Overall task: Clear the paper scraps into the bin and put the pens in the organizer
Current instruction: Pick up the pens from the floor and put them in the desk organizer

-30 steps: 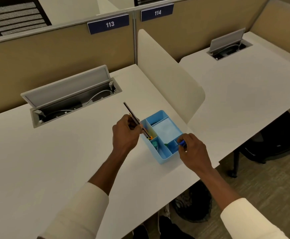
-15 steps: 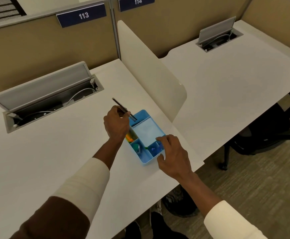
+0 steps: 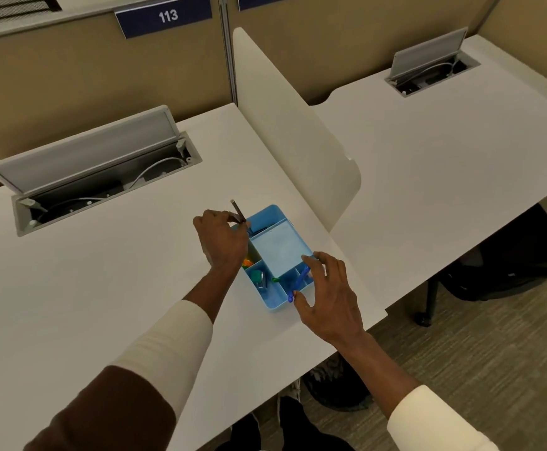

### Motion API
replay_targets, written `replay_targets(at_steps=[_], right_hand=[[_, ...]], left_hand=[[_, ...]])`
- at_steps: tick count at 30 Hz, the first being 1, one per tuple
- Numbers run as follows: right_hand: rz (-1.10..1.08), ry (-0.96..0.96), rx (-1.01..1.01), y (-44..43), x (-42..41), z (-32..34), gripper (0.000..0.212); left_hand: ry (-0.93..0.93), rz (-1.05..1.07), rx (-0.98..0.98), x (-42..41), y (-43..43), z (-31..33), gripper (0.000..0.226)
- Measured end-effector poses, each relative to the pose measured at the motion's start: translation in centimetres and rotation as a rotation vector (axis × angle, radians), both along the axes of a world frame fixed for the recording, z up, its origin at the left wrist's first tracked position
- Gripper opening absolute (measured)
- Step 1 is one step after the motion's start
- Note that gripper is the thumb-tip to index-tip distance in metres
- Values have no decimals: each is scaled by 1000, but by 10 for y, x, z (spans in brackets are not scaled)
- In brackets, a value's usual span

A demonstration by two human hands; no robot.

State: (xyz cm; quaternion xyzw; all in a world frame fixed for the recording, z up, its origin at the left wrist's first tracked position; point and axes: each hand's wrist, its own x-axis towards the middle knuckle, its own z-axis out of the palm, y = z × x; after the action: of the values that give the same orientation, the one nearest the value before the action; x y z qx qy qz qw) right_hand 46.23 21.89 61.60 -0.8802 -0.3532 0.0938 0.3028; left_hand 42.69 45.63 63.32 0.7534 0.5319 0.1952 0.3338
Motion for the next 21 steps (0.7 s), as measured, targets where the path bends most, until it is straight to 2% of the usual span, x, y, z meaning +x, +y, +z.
replay_targets(at_steps=[5, 10, 15, 21], right_hand=[[5, -3, -4, 0, 1, -1, 70], [7, -4, 2, 1, 1, -2, 69], [1, 8, 13, 1, 2, -4, 70], [4, 17, 7, 0, 4, -4, 74]], left_hand=[[4, 6, -26, 3, 5, -3, 30], [-6, -15, -114, 2, 13, -8, 43], [-25, -32, -175, 2, 14, -6, 34], [-4, -62, -193, -6, 13, 0, 44]])
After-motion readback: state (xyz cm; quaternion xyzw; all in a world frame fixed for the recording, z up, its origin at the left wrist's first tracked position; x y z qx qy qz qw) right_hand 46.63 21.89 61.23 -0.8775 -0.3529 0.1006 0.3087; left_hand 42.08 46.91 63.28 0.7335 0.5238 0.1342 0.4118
